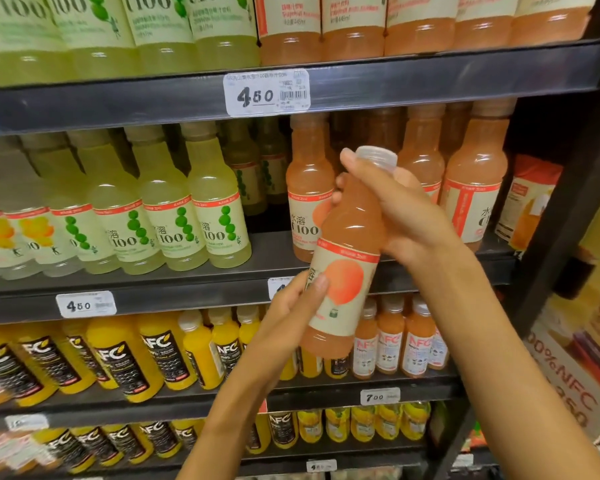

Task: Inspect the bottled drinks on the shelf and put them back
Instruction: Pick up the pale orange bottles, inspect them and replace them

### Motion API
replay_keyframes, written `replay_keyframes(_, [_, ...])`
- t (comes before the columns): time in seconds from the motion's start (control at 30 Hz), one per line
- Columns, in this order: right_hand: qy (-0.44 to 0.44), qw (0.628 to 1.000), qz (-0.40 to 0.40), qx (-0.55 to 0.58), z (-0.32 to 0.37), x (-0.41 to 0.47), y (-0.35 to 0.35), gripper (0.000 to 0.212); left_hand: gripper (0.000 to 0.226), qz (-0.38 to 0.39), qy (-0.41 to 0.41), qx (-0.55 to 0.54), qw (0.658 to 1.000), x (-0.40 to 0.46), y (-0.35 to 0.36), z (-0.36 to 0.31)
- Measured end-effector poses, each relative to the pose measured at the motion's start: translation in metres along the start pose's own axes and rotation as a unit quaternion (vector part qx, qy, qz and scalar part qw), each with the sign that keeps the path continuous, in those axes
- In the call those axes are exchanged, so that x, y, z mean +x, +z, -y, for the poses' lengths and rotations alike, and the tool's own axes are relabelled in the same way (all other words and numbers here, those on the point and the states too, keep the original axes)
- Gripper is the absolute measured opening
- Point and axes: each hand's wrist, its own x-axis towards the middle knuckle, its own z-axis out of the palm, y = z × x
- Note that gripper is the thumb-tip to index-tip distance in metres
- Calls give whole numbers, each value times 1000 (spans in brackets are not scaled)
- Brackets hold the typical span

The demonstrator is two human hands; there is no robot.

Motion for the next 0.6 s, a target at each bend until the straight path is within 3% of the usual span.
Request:
replay_keyframes(0.07, [-3,999,-41,-22,-3,-1,7,35,56,-16,-8,-7,1000,-2,0,3])
replay_keyframes(0.17, [12,1000,-4,-26,-4,-4,10,30,56,-10,-23,-75,997,-5,-2,4])
replay_keyframes(0.23, [9,999,41,27,-4,-5,8,37,70,42,-46,-153,986,-8,-8,1])
replay_keyframes(0.37, [37,984,114,133,-8,-2,17,49,69,166,-81,-253,950,-15,-9,-3])
replay_keyframes(0.5, [37,970,173,169,-5,-1,21,34,65,128,-71,-186,972,-14,-8,5])
replay_keyframes(0.6, [-15,995,92,34,-4,-3,19,32,55,85,-24,-102,991,-12,-11,5])
